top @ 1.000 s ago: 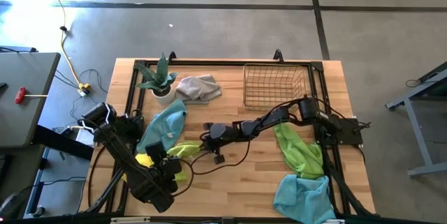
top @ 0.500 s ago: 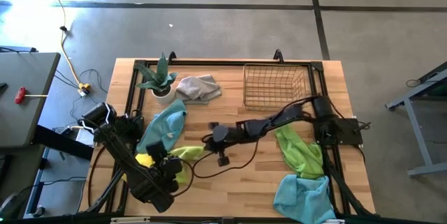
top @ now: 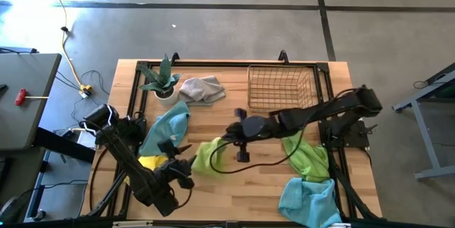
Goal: Fold microfiber towels
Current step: Fold the light green microfiber towel
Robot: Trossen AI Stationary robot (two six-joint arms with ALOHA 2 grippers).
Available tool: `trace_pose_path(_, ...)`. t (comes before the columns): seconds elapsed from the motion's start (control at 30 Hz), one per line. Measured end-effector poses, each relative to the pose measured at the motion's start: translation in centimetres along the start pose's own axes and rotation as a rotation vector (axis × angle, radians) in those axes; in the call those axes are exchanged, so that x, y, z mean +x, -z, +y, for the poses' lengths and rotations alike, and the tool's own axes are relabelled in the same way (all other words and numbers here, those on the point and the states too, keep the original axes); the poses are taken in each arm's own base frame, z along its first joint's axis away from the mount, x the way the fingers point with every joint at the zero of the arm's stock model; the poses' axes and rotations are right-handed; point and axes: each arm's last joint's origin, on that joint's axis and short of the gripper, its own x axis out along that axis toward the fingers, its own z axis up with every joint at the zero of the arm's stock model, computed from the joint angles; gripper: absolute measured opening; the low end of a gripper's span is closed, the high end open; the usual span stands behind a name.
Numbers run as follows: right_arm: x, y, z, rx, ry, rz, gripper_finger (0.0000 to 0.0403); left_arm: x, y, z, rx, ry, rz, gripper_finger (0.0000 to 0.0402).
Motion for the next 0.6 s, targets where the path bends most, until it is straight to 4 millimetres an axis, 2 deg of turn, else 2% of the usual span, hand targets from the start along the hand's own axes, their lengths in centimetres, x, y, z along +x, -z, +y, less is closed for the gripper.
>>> trace_pose_path(0.1,-1.8,-1.0,0.1,0.037,0.035,-0.059,0.0000,0.7,-0.8,-0.2,-0.026,-0.041,-0.110,0.0197)
trace_pose_path(0.2,-2.9,-1.4,0.1,0.067,0.097,-0.092,0.0000,1.7,-1.7,-0.3,-0.051,-0.087,-0.176,0.0197)
trace_pose_path(0.47,-3.1,-1.8,-0.3,0.117,0.250,-0.146,0.0000,5.3,-3.7,0.3,-0.207,-0.229,-0.258,0.0197)
trace_pose_path(0.6,-3.2,-1.9,-0.5,0.116,0.322,-0.159,0.0000,6.4,-4.2,0.6,-0.247,-0.279,-0.284,0.0197)
